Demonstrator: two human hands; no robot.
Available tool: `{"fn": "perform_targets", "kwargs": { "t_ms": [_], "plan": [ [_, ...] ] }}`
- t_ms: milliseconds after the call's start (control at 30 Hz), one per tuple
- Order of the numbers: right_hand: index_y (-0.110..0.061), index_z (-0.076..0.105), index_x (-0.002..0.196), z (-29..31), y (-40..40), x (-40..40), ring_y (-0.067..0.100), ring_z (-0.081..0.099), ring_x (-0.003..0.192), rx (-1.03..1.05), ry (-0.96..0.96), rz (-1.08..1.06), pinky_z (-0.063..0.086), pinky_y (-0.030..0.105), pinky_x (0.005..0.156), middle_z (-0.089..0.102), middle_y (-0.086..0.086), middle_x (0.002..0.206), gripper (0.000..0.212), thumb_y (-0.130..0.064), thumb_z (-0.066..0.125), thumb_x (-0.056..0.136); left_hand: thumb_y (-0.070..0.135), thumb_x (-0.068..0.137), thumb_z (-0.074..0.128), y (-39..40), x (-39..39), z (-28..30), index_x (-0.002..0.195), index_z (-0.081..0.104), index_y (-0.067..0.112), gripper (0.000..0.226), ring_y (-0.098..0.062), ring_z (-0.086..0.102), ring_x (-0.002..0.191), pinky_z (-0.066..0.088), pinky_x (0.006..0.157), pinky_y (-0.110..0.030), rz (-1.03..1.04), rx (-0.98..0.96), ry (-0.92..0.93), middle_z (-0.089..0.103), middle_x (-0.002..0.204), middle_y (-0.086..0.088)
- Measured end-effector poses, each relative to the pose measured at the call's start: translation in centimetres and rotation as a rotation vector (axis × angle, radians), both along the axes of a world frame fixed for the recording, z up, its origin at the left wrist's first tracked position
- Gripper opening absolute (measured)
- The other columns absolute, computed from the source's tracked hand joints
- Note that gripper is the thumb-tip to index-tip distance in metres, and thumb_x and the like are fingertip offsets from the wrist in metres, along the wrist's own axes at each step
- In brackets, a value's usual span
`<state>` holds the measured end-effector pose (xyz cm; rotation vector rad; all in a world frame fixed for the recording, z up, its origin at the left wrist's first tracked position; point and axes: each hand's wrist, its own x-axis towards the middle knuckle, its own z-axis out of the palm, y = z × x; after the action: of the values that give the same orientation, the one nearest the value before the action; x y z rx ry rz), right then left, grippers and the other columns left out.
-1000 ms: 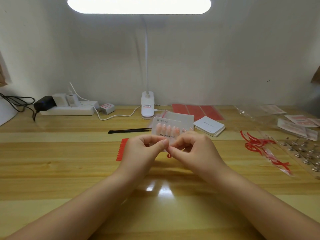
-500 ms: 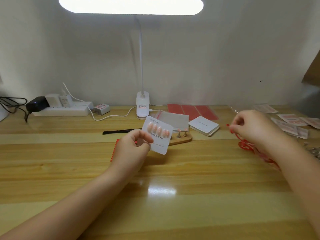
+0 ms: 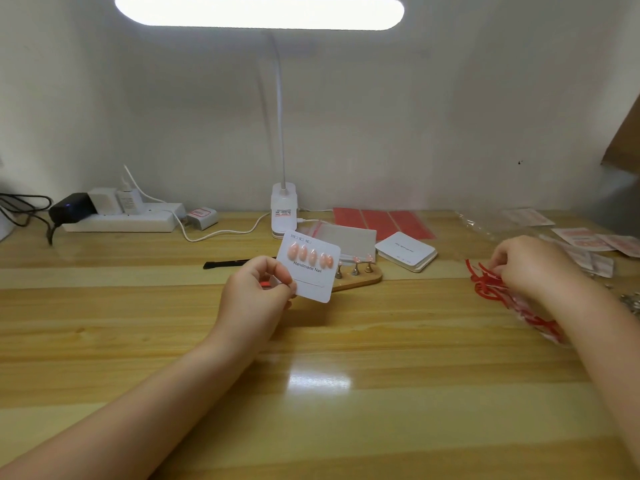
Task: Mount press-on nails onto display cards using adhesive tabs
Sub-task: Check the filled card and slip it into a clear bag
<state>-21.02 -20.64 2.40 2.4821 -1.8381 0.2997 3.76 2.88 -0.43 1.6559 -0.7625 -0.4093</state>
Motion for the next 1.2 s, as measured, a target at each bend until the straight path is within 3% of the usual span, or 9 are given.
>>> {"fn": "perform_targets", "kwargs": {
  "t_ms": [133,267,367,467,667,900,967,1067,1200],
  "plan": [
    [-0.026,0.072,0.087,-0.1,-0.1,-0.4,0.028,0.061,0.099,-0.086,-0.08,-0.012,0.052,0.036,0.08,0.071,0.004,0.104,0.025,-0.003,0.063,0.084,-0.001,0.085,0.065,0.0,0.0,0.0,0.072,0.058,0.015,0.022,-0.021,0.063,0.075,0.042,0.047,-0.012,-0.004,-0.002,-0.018,0.066,0.094,-0.02],
    [-0.021,0.073,0.09,0.6,0.7,0.3,0.026,0.059,0.093,-0.168,-0.265,0.102,0.043,0.032,0.071,0.068,0.003,0.093,0.011,-0.024,0.074,0.079,0.0,0.085,0.066,0.1,-0.2,0.0,0.074,0.058,0.014,0.019,-0.02,0.065,0.073,0.056,0.064,-0.031,-0.013,-0.013,-0.053,0.066,0.091,-0.021],
    [-0.024,0.073,0.078,1.4,3.6,2.9,0.008,0.057,0.065,0.164,-0.66,0.278,0.043,0.029,0.062,0.065,-0.013,0.069,0.018,-0.042,0.074,0.079,0.005,0.085,0.069,0.1,-0.2,-0.1,0.08,0.056,0.014,0.016,-0.018,0.07,0.072,0.058,0.062,-0.029,-0.01,-0.048,-0.017,0.067,0.091,-0.016],
    [-0.023,0.074,0.073,0.7,7.8,5.9,0.0,0.048,0.045,0.532,-0.728,0.459,0.04,0.017,0.047,0.059,-0.014,0.051,0.028,-0.051,0.071,0.079,0.009,0.085,0.071,0.0,-0.1,0.0,0.082,0.05,0.014,0.022,-0.017,0.073,0.071,0.044,0.045,-0.012,0.012,-0.107,0.095,0.071,0.094,-0.011],
    [-0.021,0.075,0.085,-2.1,11.3,8.7,-0.003,0.05,0.05,0.551,-0.806,0.585,0.038,0.009,0.05,0.063,-0.013,0.058,0.013,-0.022,0.063,0.089,0.002,0.084,0.07,0.2,-0.1,0.0,0.073,0.047,0.013,0.028,-0.02,0.073,0.072,0.046,0.047,-0.012,-0.033,-0.225,0.169,0.072,0.083,-0.01],
    [-0.012,0.06,0.067,-2.8,11.7,9.2,0.009,0.036,0.042,0.818,-1.081,0.553,0.028,0.019,0.041,0.046,-0.003,0.051,0.027,-0.025,0.067,0.09,0.001,0.069,0.082,-0.4,-0.7,-0.9,0.074,0.045,0.013,0.039,-0.026,0.073,0.067,0.059,0.062,-0.03,-0.136,-0.217,0.19,0.068,0.07,-0.007],
    [-0.01,0.058,0.065,-2.6,11.1,8.9,0.009,0.035,0.042,0.848,-1.108,0.527,0.027,0.018,0.038,0.045,0.003,0.055,0.026,-0.017,0.066,0.09,0.02,0.069,0.085,-0.4,-0.7,-1.0,0.079,0.043,0.015,0.043,-0.02,0.072,0.066,0.057,0.057,-0.026,-0.154,-0.199,0.073,0.07,0.077,-0.007],
    [-0.009,0.063,0.065,-1.7,10.0,8.0,0.008,0.038,0.04,0.94,-1.033,0.487,0.026,0.015,0.034,0.051,0.01,0.064,0.023,-0.012,0.067,0.087,0.063,0.072,0.064,-0.2,0.2,-1.2,0.089,0.045,0.025,0.046,-0.006,0.064,0.072,0.053,0.061,-0.025,-0.072,0.004,-0.364,0.066,0.082,0.007],
    [-0.017,0.07,0.056,-0.9,9.7,7.3,0.007,0.044,0.041,1.062,-0.745,0.504,0.028,0.013,0.034,0.063,0.006,0.065,0.032,-0.014,0.067,0.088,0.046,0.088,0.057,-0.7,1.5,-1.8,0.106,0.046,0.026,0.03,-0.013,0.056,0.099,0.049,0.084,-0.037,0.005,0.231,-0.637,0.059,0.106,0.012]
  ]
}}
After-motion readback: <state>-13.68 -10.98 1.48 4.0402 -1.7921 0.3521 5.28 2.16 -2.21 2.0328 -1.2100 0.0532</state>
